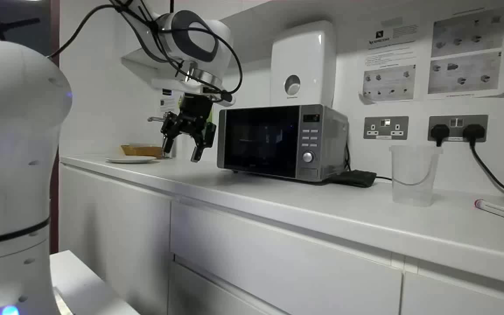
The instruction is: Press the button on the microwave
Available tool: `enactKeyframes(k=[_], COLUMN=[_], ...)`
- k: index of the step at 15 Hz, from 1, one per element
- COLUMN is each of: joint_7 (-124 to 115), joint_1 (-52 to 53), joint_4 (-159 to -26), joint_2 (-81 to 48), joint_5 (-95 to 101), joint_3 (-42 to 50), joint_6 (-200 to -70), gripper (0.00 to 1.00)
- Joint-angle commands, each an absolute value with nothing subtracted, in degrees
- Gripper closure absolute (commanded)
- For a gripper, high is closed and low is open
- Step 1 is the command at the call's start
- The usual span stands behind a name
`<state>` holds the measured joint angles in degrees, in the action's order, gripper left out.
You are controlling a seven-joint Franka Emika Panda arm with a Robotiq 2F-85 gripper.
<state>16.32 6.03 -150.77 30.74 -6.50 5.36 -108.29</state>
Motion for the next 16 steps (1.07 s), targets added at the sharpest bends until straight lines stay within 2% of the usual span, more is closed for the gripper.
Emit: enactKeyframes(k=[1, 9, 16], joint_7=[16.63, 16.63, 8.35], joint_1=[5.25, 5.25, -0.71], joint_4=[-150.7, -150.7, -152.98], joint_2=[30.69, 30.69, 31.14], joint_5=[-6.86, -6.86, 11.21], joint_3=[4.61, 4.61, 0.26], joint_6=[-108.18, -108.18, -123.69], gripper=[0.0, 0.0, 0.0])
